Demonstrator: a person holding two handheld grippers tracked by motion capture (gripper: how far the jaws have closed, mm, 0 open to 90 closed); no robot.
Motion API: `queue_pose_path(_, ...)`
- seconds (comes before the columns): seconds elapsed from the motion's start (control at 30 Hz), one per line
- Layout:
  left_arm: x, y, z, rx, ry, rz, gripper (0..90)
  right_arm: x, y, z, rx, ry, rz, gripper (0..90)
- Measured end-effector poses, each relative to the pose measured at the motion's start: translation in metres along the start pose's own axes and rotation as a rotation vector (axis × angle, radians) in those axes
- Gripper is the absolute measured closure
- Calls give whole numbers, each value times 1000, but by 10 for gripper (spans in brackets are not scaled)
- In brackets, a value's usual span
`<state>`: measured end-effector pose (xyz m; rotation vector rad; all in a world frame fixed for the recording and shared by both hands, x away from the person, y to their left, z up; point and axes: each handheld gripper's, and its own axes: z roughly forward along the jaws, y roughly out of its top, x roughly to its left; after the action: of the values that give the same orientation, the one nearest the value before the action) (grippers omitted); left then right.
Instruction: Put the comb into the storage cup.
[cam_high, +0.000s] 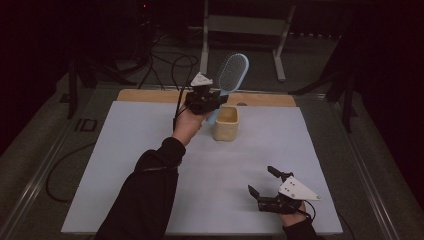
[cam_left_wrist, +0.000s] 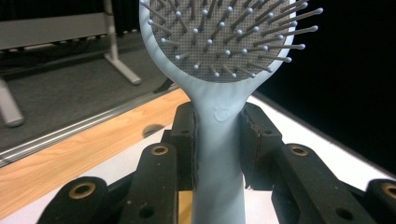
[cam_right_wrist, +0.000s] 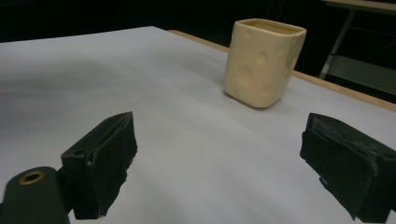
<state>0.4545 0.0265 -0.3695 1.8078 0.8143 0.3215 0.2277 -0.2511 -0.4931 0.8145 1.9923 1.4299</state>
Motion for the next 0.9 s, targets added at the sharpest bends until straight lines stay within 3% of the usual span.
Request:
queue_pose_path(0.4, -2, 4, 22, -55, -41, 11, 698, -1, -1, 0, -6, 2, 1, 101)
queue_pose_path(0.57, 0, 1, 28, -111, -62, 29, 698, -1, -1, 0, -8, 6, 3, 101)
queue_pose_path(0.77, 6, -3, 35, -172, -24, -2, 698, -1, 0, 0, -12, 11, 9, 101)
queue_pose_path(0.9, 10, -9, 41, -183, -52, -9, 698, -1, 0, -1, -12, 16, 7, 101)
